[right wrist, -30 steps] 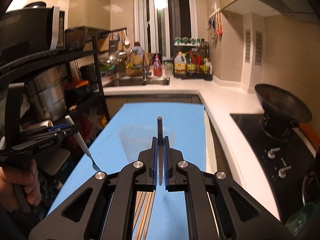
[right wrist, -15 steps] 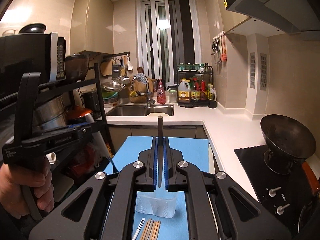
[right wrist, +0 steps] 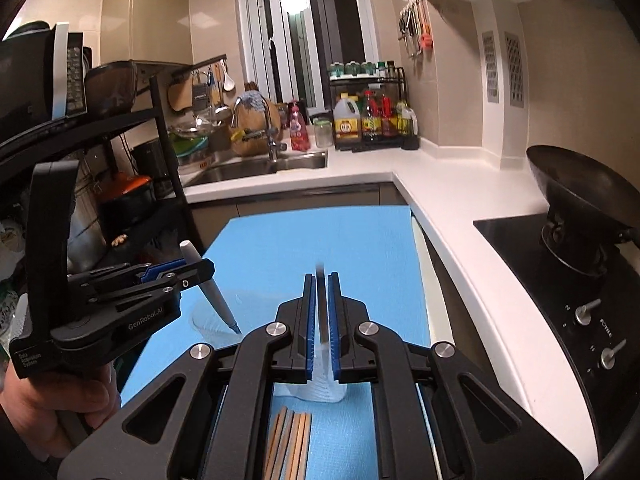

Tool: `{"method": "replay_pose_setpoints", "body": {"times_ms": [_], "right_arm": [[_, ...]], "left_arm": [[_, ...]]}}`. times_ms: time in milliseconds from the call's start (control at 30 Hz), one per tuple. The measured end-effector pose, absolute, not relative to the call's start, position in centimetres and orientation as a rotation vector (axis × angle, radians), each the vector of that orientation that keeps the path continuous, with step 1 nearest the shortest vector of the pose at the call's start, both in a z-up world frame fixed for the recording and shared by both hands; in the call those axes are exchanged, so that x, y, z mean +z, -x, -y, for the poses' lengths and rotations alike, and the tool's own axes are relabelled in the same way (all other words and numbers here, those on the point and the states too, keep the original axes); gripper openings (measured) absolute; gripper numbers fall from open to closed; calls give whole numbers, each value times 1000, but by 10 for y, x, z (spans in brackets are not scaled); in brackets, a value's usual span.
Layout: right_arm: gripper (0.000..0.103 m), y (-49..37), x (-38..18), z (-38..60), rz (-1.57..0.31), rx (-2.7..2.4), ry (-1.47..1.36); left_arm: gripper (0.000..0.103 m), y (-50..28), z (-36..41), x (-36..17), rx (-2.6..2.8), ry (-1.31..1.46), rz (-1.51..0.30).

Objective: Organize utensils
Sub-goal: 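Open the left tool to drop the fork into the container while the right tool drops the chopstick, then grasp another wooden chopstick with the right tool while the left tool reaches a loose chopstick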

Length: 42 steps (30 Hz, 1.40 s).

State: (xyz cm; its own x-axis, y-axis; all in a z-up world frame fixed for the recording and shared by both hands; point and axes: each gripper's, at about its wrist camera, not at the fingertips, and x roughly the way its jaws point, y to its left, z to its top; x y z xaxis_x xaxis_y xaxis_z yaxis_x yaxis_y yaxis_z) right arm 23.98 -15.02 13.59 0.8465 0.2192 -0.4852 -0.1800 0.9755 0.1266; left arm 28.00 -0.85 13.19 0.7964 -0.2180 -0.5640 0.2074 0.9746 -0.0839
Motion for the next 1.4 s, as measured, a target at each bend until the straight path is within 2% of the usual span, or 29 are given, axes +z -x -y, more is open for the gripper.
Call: {"method": "replay_pose_setpoints", "body": {"times_ms": [33, 67, 133, 233, 333, 600, 667, 967, 1033, 1100, 1400], "right_arm": [[21, -240, 132, 149, -533, 213, -71], [25, -239, 130, 148, -539, 214, -67], [31, -233, 130, 148, -531, 199, -58], [40, -221, 133, 151, -518, 183, -59], [40, -197, 136, 153, -489, 177, -54], [41, -112, 119, 159, -442, 180, -65], [41, -92, 108, 160, -438, 172, -55], [39, -40, 52, 170, -459, 128, -67], [28, -36, 36, 170, -498, 146, -87], [24, -35, 20, 169, -538, 163, -100], [23, -53, -36, 145, -761, 204, -95]], "left_arm": [[28, -277, 9, 132, -228, 9, -594], [41, -273, 9, 134, -225, 3, -575], [50, -260, 6, 141, -215, 2, -529], [51, -236, 2, 151, -192, 15, -481], [54, -207, -1, 156, -164, 28, -434], [54, -120, -4, 125, -114, 45, -393], [48, -102, 0, 112, -107, 32, -389], [33, -46, 13, 63, -105, 14, -416], [29, -35, 12, 49, -98, 14, -436], [26, -29, 11, 34, -94, 30, -475], [27, -18, 14, -22, -61, 75, -627]]}}
